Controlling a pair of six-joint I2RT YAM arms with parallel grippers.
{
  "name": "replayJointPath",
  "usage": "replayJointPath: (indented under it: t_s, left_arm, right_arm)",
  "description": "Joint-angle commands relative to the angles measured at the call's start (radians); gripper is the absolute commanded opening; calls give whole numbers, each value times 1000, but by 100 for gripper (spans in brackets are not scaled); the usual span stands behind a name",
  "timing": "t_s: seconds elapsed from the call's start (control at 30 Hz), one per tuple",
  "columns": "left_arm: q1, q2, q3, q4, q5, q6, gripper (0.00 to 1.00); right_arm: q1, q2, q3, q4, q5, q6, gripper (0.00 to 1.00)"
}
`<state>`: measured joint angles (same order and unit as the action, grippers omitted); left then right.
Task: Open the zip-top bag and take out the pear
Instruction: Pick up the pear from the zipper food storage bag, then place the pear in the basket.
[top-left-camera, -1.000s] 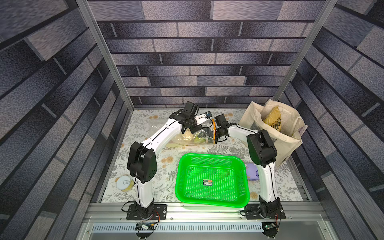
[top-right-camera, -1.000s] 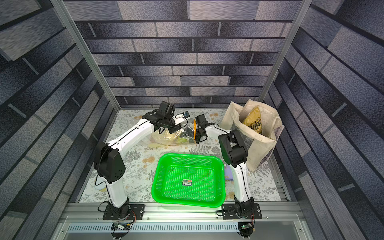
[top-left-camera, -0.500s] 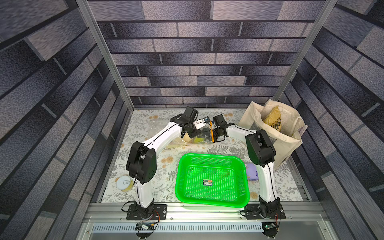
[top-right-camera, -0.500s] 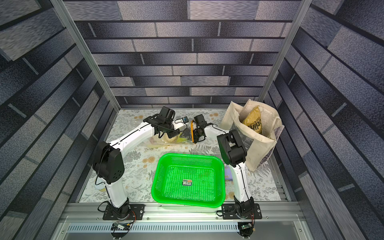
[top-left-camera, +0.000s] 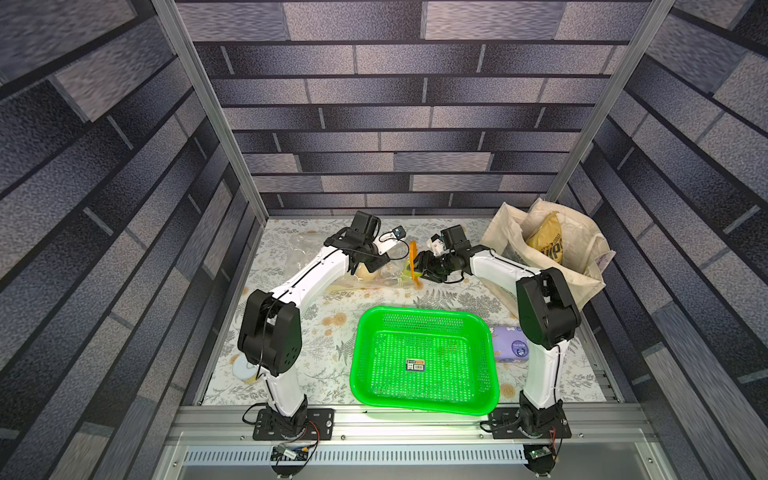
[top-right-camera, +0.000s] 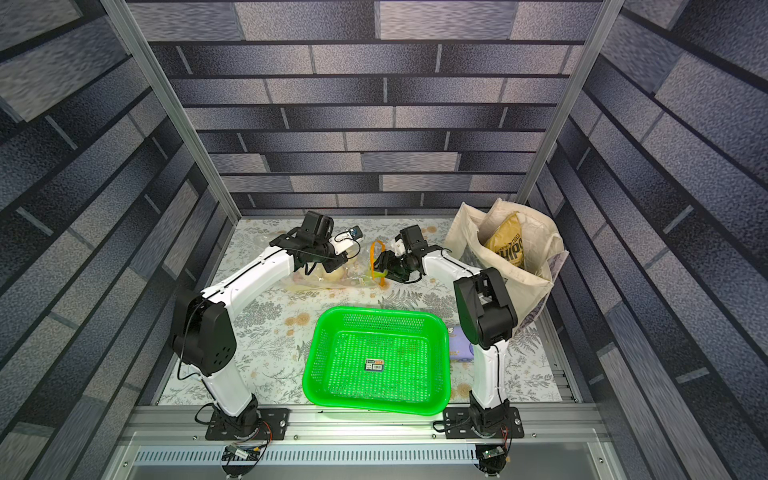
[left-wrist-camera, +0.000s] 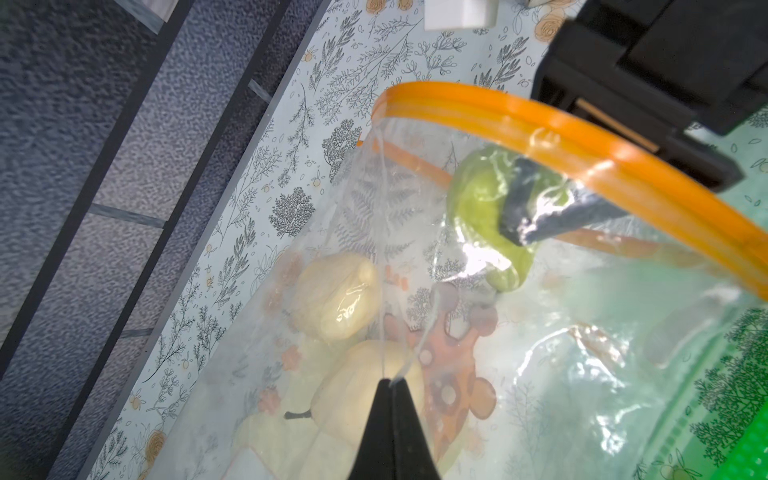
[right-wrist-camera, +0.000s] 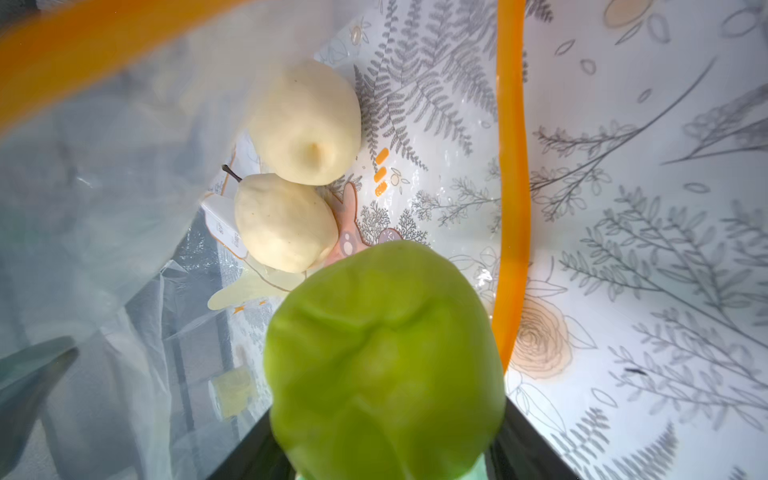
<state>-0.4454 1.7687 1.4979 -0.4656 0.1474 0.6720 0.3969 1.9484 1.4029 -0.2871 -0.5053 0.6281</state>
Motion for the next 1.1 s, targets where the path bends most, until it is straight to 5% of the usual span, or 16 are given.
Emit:
replayJointPath:
  t_s: [0.0,0.3,0.5,0.63,0.93,1.07]
  left_arm:
    - [-7,-38,-12,2,-25,-16,0]
    - [6,-46,-5,-4,-30,-47,0]
    - [31,-9,19,-11,-67,-100,0]
    - [42,11,44,-15,-98,-117,0]
    - [53,3,44,-15,-94,-123,0]
    - [53,4,44,-15,-91,-123,0]
  right_arm:
    - [-34,-92,-36,-69,98,-44,65]
    - [-74,-319,-76,-241,149,-264,67]
    - [-73,-469,-109,-290,-24,-427,67]
    - [-49,-465,-101,-376,-188,-505,65]
    - [134,-406,-101,-609,-236,-738,62]
    - [161,-363,-102,-683,-153,-791,62]
